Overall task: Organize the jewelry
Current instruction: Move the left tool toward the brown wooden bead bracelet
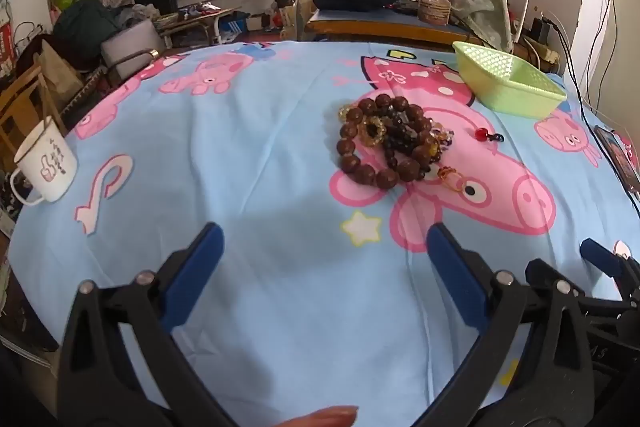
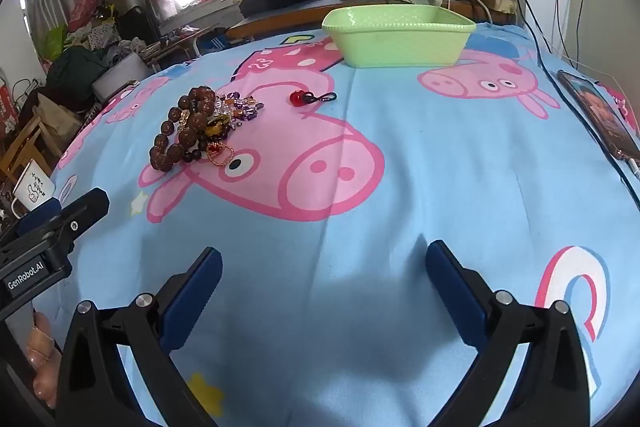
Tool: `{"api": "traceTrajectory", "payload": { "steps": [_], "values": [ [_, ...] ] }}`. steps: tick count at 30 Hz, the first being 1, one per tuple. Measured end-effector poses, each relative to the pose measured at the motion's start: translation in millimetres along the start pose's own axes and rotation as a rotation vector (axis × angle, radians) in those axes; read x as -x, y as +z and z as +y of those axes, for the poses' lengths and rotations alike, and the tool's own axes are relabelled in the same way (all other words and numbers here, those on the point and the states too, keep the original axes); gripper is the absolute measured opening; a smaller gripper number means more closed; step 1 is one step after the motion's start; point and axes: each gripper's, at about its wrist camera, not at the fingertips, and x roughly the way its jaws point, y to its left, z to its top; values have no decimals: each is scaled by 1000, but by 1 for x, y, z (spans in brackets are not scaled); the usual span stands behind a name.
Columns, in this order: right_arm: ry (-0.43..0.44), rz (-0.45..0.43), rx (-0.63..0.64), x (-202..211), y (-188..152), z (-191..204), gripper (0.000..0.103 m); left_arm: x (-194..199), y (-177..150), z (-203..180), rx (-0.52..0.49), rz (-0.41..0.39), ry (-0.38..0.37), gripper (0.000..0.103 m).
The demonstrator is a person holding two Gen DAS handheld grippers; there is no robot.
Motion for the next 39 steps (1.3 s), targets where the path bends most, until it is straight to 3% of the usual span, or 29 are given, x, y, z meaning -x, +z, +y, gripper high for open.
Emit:
{"api": "traceTrajectory", "payload": {
  "steps": [22, 39],
  "values": [
    [2, -24, 5, 2, -2, -1, 76, -11, -9, 8, 39, 72, 39, 98],
    [2, -28, 6, 1, -1, -1, 76, -39, -17, 13, 55, 205, 26, 98]
  ]
}}
